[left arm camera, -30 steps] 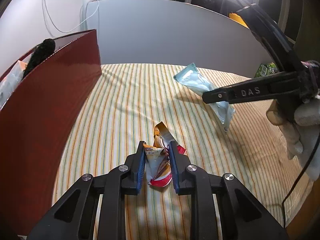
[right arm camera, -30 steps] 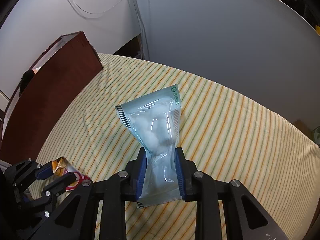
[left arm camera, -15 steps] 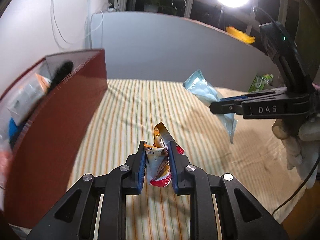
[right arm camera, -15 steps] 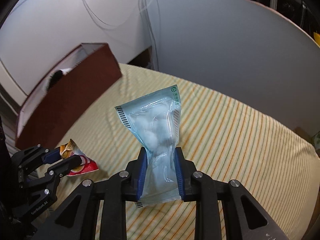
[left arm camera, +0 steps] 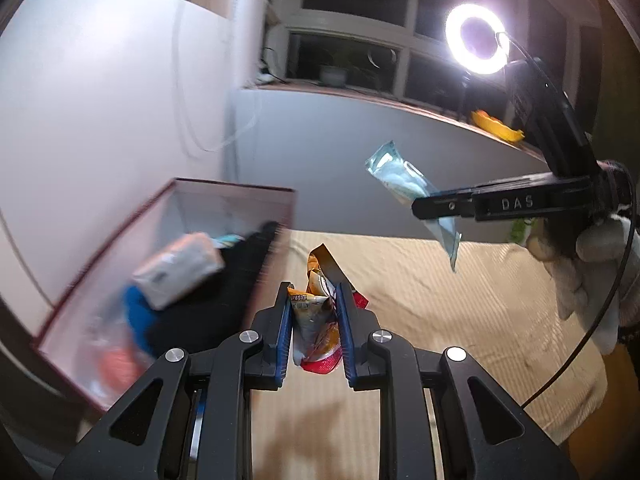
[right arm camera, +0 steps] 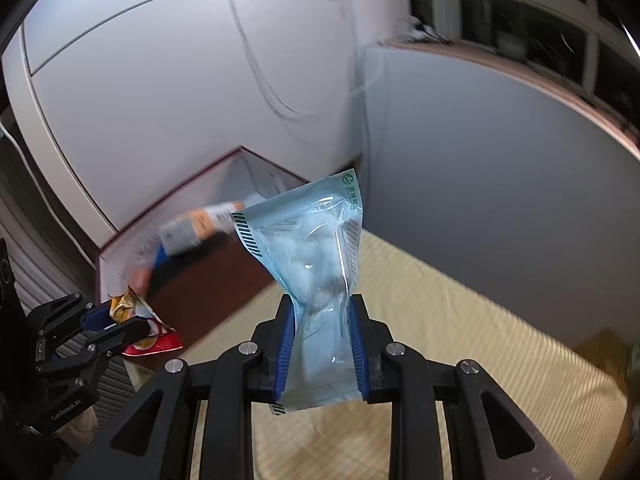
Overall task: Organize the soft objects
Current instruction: 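Carry the sachet in the left gripper while the right gripper carries the pouch over the shoebox, then open the left gripper to drop the sachet while the right gripper drops the pouch into the shoebox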
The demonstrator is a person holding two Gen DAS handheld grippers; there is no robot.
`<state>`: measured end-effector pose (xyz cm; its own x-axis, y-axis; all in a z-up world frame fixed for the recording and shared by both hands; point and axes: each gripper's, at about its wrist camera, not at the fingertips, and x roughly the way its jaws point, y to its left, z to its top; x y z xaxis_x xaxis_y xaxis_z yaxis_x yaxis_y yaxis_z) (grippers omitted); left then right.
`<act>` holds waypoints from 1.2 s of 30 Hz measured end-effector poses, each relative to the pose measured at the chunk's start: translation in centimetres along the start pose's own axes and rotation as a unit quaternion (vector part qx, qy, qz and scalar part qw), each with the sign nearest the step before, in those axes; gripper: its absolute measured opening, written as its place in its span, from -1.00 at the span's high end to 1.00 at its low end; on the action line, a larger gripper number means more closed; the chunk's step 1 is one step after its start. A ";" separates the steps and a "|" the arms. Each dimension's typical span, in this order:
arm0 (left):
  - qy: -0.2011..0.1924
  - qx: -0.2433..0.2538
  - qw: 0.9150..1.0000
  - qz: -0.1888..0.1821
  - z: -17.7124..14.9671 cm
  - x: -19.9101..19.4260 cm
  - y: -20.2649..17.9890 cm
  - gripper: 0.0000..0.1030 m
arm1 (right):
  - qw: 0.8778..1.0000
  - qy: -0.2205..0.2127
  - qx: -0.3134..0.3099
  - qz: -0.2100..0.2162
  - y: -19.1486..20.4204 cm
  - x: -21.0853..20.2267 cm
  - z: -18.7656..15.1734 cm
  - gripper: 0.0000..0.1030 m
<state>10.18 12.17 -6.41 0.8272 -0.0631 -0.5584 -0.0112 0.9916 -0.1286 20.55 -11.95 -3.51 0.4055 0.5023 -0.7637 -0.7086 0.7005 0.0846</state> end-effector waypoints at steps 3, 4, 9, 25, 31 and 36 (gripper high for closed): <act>-0.006 -0.012 1.000 0.021 0.0 -0.8 2.3 0.63 | 1.000 -0.003 -0.022 0.005 1.7 1.2 2.6 0.54; -0.007 -0.016 1.000 0.026 -0.1 -0.9 2.9 0.63 | 1.000 -0.003 -0.028 0.007 2.2 1.8 3.3 0.54; -0.014 -0.037 0.998 0.050 -0.2 -1.8 6.2 0.63 | 0.998 -0.003 -0.053 0.021 5.4 4.7 7.6 0.54; -0.003 -0.058 0.994 0.090 -1.2 -1.4 10.7 0.63 | 0.994 0.045 -0.103 0.017 12.2 15.7 12.3 0.54; 0.004 -0.064 0.995 0.082 -1.2 -0.4 11.1 0.58 | 0.992 0.055 -0.112 -0.001 12.6 17.0 12.2 0.42; 0.002 -0.076 0.994 0.084 -1.2 -0.3 11.3 0.12 | 0.992 0.050 -0.115 -0.010 12.6 16.8 12.1 0.10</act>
<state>9.14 23.27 -8.67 0.8042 0.1018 -0.5856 -0.2347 0.9595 -0.1555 25.48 11.46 -7.55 0.3695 0.4289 -0.8243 -0.8191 0.5692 -0.0710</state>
